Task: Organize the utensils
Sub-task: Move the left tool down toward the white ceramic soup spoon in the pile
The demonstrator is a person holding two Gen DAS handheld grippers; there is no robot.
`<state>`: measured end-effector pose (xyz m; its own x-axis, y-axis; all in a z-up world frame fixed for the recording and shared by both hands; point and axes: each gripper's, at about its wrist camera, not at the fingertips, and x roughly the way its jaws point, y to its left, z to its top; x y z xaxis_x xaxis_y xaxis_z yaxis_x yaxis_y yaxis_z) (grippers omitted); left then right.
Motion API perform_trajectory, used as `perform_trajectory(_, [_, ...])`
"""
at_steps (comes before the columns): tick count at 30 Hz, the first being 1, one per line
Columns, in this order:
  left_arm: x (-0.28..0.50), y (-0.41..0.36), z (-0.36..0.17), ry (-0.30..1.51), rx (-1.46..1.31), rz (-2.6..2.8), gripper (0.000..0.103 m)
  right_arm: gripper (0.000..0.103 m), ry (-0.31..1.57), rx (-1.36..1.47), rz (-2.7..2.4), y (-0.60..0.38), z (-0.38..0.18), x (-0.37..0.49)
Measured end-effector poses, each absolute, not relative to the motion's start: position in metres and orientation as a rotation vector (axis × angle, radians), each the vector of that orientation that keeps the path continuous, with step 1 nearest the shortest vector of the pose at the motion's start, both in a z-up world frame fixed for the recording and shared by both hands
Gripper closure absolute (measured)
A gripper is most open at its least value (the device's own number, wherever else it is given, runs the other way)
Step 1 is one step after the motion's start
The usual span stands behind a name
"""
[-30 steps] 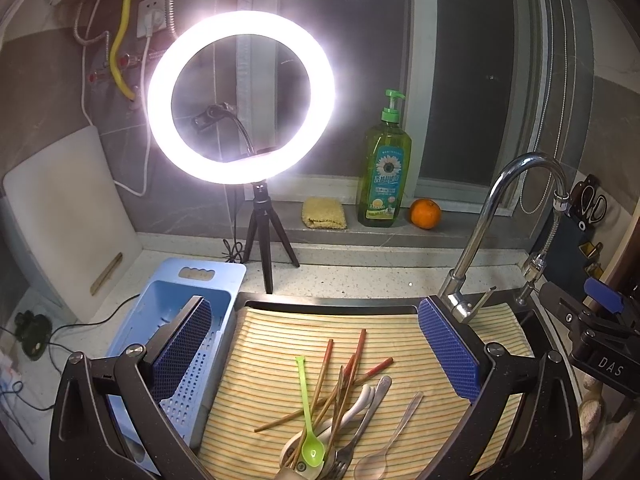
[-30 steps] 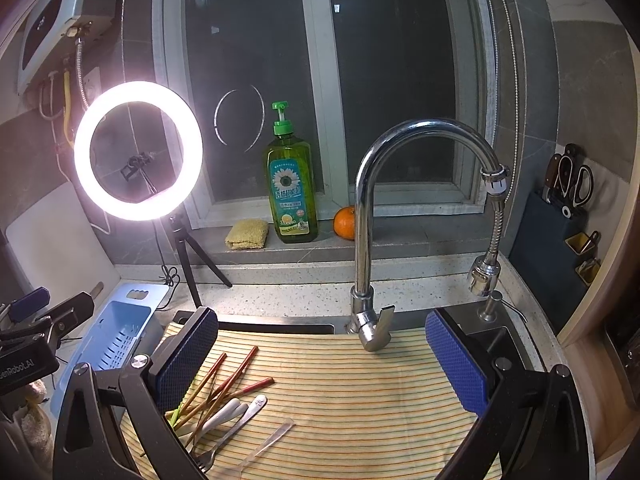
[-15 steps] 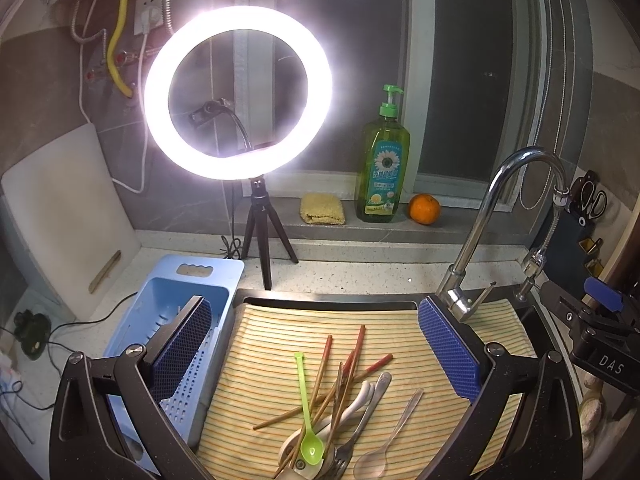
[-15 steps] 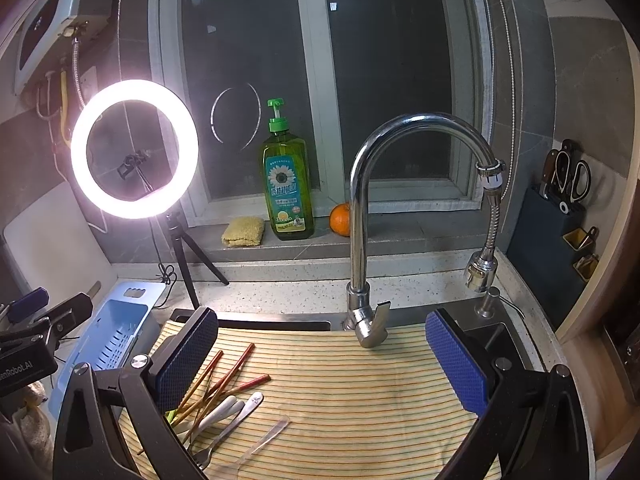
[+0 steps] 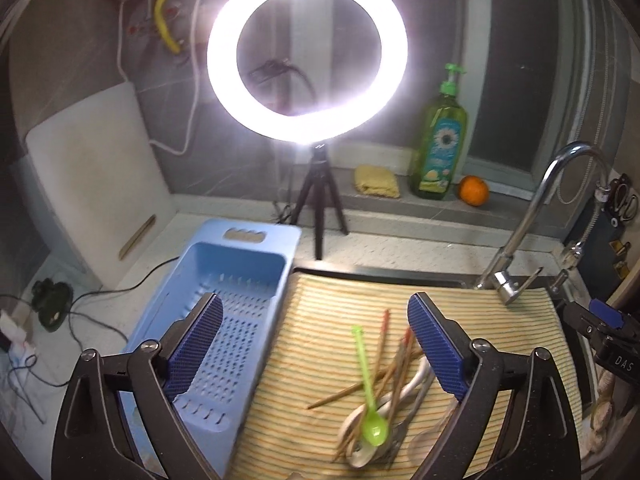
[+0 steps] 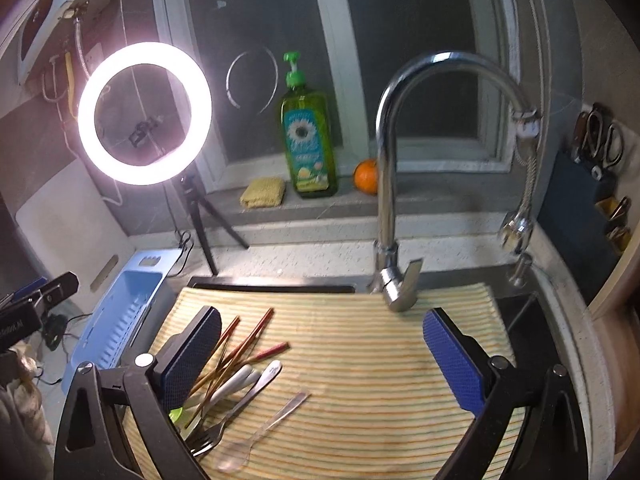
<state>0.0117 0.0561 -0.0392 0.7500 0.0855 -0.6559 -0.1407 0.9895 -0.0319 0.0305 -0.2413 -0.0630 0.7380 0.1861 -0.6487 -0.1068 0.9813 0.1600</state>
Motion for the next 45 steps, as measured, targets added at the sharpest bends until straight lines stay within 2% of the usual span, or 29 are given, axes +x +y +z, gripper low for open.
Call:
perform_trajectory(1, [0.010,0.063,-0.044,0.728,-0.091,0.132,0.013,0.013,0.746,0.119,0.172,-0.240,-0.069,0.033])
perform_trajectory(3, [0.008,0.072,-0.054,0.764,-0.111,0.136,0.017,0.025,0.794,0.140,0.206,-0.237,-0.080,0.037])
perform_trajectory(5, [0.005,0.078,-0.067,0.804,-0.123,0.140,0.017,0.030,0.838,0.166,0.233,-0.234,-0.090,0.041])
perform_trajectory(10, [-0.009,0.071,-0.096,0.895,-0.111,0.081,0.018,0.033,0.941,0.217,0.263,-0.232,-0.119,0.050])
perform_trajectory(20, [-0.035,0.041,-0.122,0.931,-0.062,0.062,0.017,0.033,1.084,0.191,0.337,-0.224,-0.154,0.058])
perform_trajectory(32, [-0.043,0.035,-0.146,1.040,-0.204,0.135,0.021,0.034,1.178,0.201,0.435,-0.220,-0.180,0.061])
perform_trajectory(34, [-0.043,0.035,-0.147,1.046,-0.242,0.106,0.027,0.036,1.171,0.202,0.447,-0.219,-0.179,0.060])
perform_trajectory(35, [-0.041,0.035,-0.148,1.060,-0.253,0.095,0.037,0.036,1.169,0.202,0.451,-0.220,-0.178,0.060])
perform_trajectory(36, [-0.039,0.034,-0.148,1.074,-0.258,0.090,0.041,0.037,1.166,0.203,0.455,-0.219,-0.177,0.060])
perform_trajectory(38, [-0.034,0.035,-0.147,1.091,-0.258,0.083,0.043,0.039,1.166,0.212,0.460,-0.221,-0.177,0.060])
perform_trajectory(39, [-0.031,0.034,-0.144,1.096,-0.247,0.076,0.049,0.040,1.169,0.220,0.464,-0.222,-0.178,0.060])
perform_trajectory(43, [-0.003,0.038,-0.133,1.126,-0.229,0.007,0.053,0.046,1.196,0.255,0.462,-0.227,-0.185,0.060])
perform_trajectory(45, [0.015,0.041,-0.132,1.154,-0.235,-0.044,0.061,0.050,1.227,0.283,0.457,-0.230,-0.191,0.060])
